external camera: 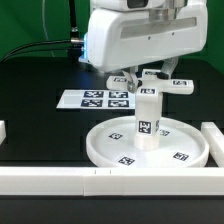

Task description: Assemble round table

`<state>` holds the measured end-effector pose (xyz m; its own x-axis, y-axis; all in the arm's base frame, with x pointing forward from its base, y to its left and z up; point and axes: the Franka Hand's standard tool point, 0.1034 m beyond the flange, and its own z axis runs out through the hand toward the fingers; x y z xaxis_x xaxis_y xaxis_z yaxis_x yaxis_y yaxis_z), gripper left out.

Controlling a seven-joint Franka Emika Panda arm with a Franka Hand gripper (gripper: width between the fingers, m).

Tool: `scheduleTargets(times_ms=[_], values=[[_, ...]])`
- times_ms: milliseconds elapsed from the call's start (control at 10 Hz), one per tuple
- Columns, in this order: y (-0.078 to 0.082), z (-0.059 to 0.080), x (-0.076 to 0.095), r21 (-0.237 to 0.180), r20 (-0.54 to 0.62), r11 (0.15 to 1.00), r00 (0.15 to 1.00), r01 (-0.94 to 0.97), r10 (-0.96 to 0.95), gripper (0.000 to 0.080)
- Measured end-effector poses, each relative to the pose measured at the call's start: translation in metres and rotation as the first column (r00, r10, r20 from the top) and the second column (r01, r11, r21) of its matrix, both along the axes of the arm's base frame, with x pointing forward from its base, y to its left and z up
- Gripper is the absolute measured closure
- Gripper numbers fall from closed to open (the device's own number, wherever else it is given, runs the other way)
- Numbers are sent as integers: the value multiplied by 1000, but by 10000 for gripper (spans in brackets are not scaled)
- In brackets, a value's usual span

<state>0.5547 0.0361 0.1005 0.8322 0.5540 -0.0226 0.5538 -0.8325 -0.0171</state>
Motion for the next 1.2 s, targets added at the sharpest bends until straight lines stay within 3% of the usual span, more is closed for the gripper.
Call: scheduleTargets(times_ms=[1200], values=[[-2,0,4,2,29,999,999,34,-34,354]])
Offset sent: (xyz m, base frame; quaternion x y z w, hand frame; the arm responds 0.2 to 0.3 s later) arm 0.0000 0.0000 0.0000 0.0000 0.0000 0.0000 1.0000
